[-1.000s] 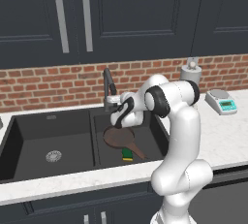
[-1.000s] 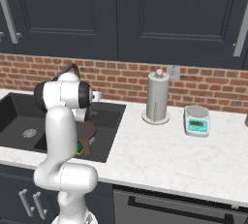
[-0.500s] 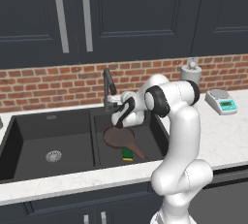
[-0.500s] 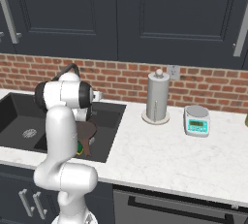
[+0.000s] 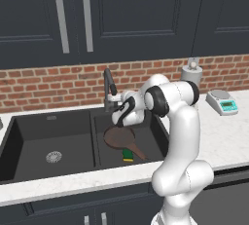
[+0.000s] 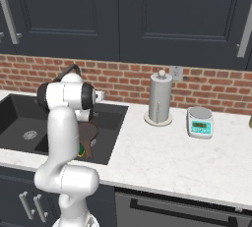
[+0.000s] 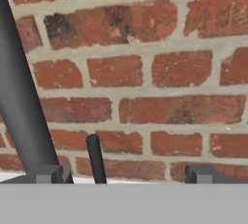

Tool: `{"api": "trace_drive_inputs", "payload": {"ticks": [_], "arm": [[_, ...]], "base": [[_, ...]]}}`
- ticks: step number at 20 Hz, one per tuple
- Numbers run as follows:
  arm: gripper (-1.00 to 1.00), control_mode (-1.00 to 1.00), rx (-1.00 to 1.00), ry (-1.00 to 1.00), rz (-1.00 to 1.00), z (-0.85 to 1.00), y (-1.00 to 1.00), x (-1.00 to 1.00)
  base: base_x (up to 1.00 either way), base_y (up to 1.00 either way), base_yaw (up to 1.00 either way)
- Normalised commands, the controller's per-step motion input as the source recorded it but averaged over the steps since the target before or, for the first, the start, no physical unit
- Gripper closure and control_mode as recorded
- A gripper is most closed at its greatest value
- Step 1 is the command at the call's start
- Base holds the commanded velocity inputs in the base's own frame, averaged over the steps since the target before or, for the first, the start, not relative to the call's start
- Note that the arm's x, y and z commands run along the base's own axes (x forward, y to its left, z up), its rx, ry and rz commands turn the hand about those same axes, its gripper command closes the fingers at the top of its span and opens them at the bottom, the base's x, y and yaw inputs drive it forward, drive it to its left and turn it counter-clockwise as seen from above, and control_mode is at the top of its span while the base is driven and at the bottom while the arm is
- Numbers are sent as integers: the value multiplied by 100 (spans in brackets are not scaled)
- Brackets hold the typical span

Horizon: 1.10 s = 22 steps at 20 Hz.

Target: Pick the pan and sponge and place them into the sink. Then turn on the water.

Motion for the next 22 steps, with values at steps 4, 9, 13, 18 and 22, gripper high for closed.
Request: {"api": "trace_drive_inputs", "payload": {"ticks": [4,9,13,18,22], "arm": [[-100,-100,0,-5,-3,-8,0,1],[-100,-100,0,-3,-5,-11,0,0],[-100,-100,0,-2,-7,-11,0,0],[-100,-100,0,-2,-6,-9,0,2],[-100,-100,0,-1,-2,-9,0,0]], "base": [[0,0,0],[0,0,0],[0,0,0],[0,0,0],[0,0,0]]}}
